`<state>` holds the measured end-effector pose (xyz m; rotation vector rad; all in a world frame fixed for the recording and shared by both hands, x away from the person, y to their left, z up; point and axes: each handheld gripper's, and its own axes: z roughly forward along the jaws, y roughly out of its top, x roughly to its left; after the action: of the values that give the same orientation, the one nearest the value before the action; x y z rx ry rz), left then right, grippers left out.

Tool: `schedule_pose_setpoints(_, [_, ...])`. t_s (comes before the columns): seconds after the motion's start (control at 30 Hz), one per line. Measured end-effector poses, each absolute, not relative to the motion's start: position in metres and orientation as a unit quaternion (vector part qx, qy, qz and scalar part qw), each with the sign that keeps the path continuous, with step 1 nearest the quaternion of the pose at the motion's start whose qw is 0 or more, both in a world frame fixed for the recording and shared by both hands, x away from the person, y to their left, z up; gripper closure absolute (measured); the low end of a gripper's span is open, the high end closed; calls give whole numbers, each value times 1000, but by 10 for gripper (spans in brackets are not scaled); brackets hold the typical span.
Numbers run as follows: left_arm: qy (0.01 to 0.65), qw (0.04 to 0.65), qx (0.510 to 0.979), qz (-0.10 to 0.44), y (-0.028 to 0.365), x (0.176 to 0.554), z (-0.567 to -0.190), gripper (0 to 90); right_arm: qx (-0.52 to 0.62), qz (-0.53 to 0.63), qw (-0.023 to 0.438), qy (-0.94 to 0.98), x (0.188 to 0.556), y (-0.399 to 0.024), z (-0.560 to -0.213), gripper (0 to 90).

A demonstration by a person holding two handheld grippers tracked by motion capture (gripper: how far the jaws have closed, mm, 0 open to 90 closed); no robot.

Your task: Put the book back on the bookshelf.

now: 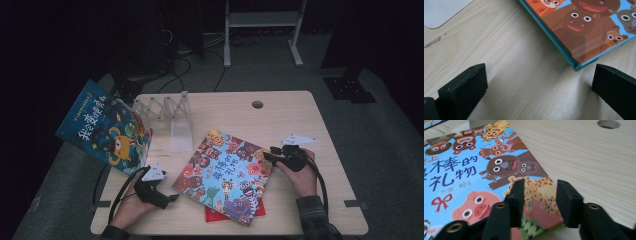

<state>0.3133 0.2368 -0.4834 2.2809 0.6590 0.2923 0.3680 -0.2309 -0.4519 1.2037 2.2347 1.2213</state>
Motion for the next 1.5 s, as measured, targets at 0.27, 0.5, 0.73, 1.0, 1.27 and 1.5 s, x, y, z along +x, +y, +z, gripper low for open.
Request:
schedule_pose_setpoints(0.27, [252, 382, 884, 94, 239, 310, -472, 0, 409, 421, 166, 792, 383, -224, -455, 432])
schedule_pose_setpoints(0.5, [239, 398, 882, 78, 231, 307, -464, 0, 411, 414, 154, 797, 388, -225, -461, 408])
schedule_pose_setpoints(0.73, [221, 390, 892, 62, 218, 308, -463, 0, 407, 423, 139, 797, 389, -225, -463, 426])
schedule_pose_setpoints(1.0, [205, 384, 899, 43, 209, 306, -464, 0, 401, 425, 134, 800, 387, -224, -463, 435])
schedule_pose_setpoints(1.27, [205, 375, 903, 40, 211, 304, -461, 0, 396, 429, 139, 800, 382, -221, -464, 438])
schedule_pose_setpoints(1.5, [206, 372, 904, 37, 216, 299, -460, 0, 388, 430, 140, 803, 374, -216, -463, 444])
